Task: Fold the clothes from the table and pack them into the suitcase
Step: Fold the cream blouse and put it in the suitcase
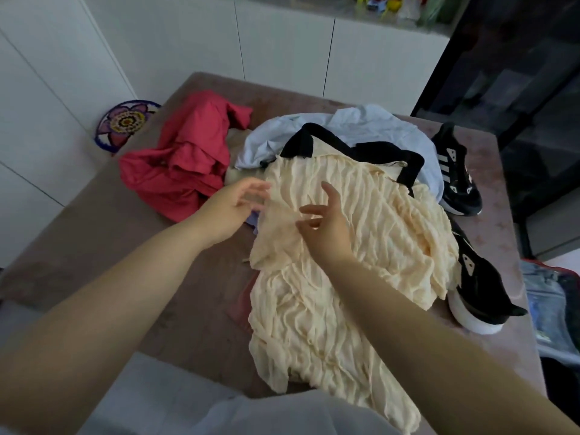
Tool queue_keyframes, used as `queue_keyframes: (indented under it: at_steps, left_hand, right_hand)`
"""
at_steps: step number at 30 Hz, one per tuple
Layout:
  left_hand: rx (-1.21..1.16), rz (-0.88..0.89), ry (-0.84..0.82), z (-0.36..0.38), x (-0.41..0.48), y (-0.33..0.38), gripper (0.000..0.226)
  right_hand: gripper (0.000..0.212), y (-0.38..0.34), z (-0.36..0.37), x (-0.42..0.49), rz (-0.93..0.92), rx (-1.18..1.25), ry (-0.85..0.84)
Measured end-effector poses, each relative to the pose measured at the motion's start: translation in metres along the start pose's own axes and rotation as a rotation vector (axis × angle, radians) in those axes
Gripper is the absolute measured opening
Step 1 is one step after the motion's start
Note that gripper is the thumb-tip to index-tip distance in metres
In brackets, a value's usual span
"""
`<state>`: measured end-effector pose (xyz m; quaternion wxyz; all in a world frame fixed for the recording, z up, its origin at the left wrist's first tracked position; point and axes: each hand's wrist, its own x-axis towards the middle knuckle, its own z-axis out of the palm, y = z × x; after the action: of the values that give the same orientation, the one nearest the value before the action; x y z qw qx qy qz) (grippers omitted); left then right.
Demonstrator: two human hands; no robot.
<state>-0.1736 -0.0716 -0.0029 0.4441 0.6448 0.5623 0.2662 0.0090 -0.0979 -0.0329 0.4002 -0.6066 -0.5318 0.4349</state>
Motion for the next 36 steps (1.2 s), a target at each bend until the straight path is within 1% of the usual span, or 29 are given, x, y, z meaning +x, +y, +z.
queue_keyframes:
  at_steps: [2, 4, 5, 6, 8, 9, 10, 12, 13, 14, 16, 17, 18, 19, 21, 23, 25, 27, 28, 30, 31, 32, 34, 36]
  left_hand:
    - [0.075, -0.058, 0.099, 0.001, 0.005, -0.024, 0.039]
    - [0.106, -0.154, 0.105, 0.01, 0.009, -0.045, 0.042]
    - [0.124, -0.178, 0.09, 0.015, 0.01, -0.053, 0.048]
    - [0.15, -0.169, 0.08, 0.02, 0.012, -0.057, 0.055]
    - [0.227, -0.059, 0.099, 0.028, 0.019, -0.057, 0.064]
    - [0.271, 0.018, 0.114, 0.031, 0.024, -0.053, 0.065]
    - [0.319, 0.082, 0.117, 0.032, 0.029, -0.049, 0.067]
    - [0.391, 0.169, 0.071, 0.033, 0.041, -0.039, 0.067]
    - [0.439, 0.205, 0.02, 0.033, 0.047, -0.036, 0.066]
    - [0.515, 0.247, -0.033, 0.033, 0.052, -0.034, 0.066]
    - [0.647, 0.319, -0.113, 0.032, 0.061, -0.034, 0.067]
    - [0.68, 0.334, -0.128, 0.031, 0.064, -0.035, 0.067]
    - [0.703, 0.339, -0.131, 0.03, 0.067, -0.036, 0.067]
    - [0.717, 0.353, -0.124, 0.028, 0.069, -0.036, 0.066]
    - [0.771, 0.428, -0.087, 0.025, 0.074, -0.035, 0.067]
    - [0.887, 0.524, -0.006, 0.021, 0.08, -0.035, 0.066]
    - [0.947, 0.57, 0.083, 0.018, 0.089, -0.037, 0.061]
    - [0.949, 0.566, 0.123, 0.017, 0.097, -0.034, 0.047]
    - [0.943, 0.558, 0.115, 0.016, 0.101, -0.031, 0.038]
    - [0.939, 0.536, 0.088, 0.013, 0.108, -0.022, 0.021]
    - [0.936, 0.517, 0.066, 0.01, 0.111, -0.017, 0.015]
    - [0.928, 0.498, 0.036, 0.008, 0.114, -0.012, 0.013]
    - [0.904, 0.48, -0.032, 0.001, 0.12, -0.002, 0.017]
    - [0.904, 0.451, -0.057, -0.011, 0.126, 0.01, 0.022]
  right_hand:
    - [0.05, 0.002, -0.017, 0.006, 0.008, 0.032, 0.087]
    - [0.027, 0.003, -0.031, 0.012, 0.013, 0.045, 0.186]
    - [0.022, 0.003, -0.039, 0.017, 0.011, 0.034, 0.245]
    - [0.022, 0.003, -0.047, 0.021, 0.009, 0.01, 0.298]
    - [0.025, 0.005, -0.06, 0.028, -0.005, -0.099, 0.359]
    - [0.026, 0.008, -0.064, 0.03, -0.052, -0.202, 0.369]
    - [0.026, 0.01, -0.064, 0.029, -0.129, -0.32, 0.357]
    - [0.019, 0.016, -0.057, 0.026, -0.337, -0.539, 0.275]
    - [0.016, 0.021, -0.052, 0.023, -0.417, -0.63, 0.202]
    - [0.015, 0.024, -0.047, 0.019, -0.453, -0.713, 0.1]
    - [0.031, 0.033, -0.039, 0.015, -0.38, -0.865, -0.086]
    - [0.04, 0.039, -0.038, 0.015, -0.334, -0.904, -0.129]
    - [0.042, 0.044, -0.038, 0.016, -0.322, -0.927, -0.134]
    - [0.037, 0.049, -0.039, 0.017, -0.345, -0.94, -0.112]
    - [0.022, 0.058, -0.042, 0.019, -0.45, -0.9, 0.022]
    - [0.024, 0.058, -0.048, 0.023, -0.495, -0.777, 0.107]
    - [0.032, 0.05, -0.053, 0.026, -0.466, -0.67, 0.132]
    - [0.041, 0.04, -0.053, 0.024, -0.396, -0.61, 0.078]
    - [0.045, 0.035, -0.05, 0.021, -0.358, -0.64, 0.016]
    - [0.052, 0.034, -0.037, 0.015, -0.269, -0.801, -0.147]
    - [0.053, 0.037, -0.032, 0.013, -0.223, -0.86, -0.215]
    - [0.048, 0.042, -0.029, 0.013, -0.187, -0.848, -0.236]
    - [0.032, 0.04, -0.036, 0.017, -0.097, -0.671, -0.165]
    - [0.023, 0.032, -0.05, 0.027, -0.002, -0.438, -0.082]
